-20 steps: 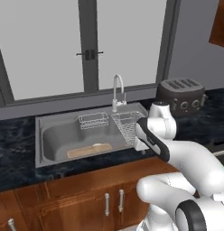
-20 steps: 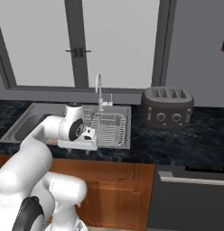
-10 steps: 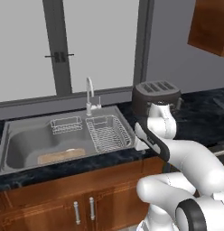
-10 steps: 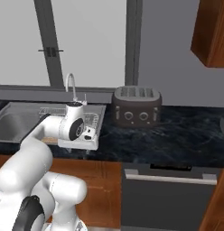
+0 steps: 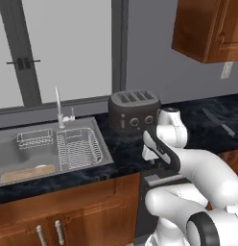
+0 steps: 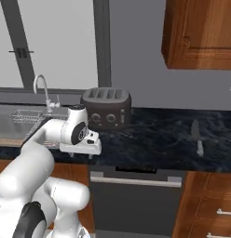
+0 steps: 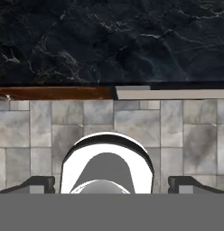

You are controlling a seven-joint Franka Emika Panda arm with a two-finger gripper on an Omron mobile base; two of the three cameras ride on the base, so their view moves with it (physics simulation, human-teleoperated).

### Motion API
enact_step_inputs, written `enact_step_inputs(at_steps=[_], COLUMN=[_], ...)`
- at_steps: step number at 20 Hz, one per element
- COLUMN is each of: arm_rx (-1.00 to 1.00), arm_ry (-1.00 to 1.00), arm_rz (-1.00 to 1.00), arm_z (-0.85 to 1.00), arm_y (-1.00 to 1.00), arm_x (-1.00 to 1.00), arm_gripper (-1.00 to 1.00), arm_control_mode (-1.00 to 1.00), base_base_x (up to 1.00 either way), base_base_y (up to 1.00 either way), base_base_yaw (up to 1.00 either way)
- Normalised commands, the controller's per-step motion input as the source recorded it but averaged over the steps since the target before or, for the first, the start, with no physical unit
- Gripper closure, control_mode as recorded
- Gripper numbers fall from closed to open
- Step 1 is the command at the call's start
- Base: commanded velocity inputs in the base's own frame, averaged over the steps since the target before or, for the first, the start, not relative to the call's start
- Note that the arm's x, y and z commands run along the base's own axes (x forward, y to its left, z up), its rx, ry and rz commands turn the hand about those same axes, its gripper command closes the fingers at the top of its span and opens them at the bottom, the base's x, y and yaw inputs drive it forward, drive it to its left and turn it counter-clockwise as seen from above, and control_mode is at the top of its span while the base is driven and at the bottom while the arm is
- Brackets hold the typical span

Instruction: Move the cutting board and knife to the sink. Then move spray from the cabinet to the counter.

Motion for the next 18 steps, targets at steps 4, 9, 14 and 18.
enact_step_inputs(at_steps=[4,9,14,18], arm_rx=[0.0,0.0,0.0,0.0], arm_ry=[0.0,0.0,0.0,0.0], arm_rz=[0.0,0.0,0.0,0.0], arm_z=[0.0,0.0,0.0,0.0], arm_y=[0.0,0.0,0.0,0.0], arm_x=[0.0,0.0,0.0,0.0], arm_gripper=[-1.0,-1.0,-1.0,-1.0], arm_control_mode=[1.0,1.0,1.0,1.0], base_base_x=[0.0,0.0,0.0,0.02], base_base_y=[-0.78,-0.77,-0.74,-0.71], base_base_yaw=[0.0,0.0,0.0,0.0])
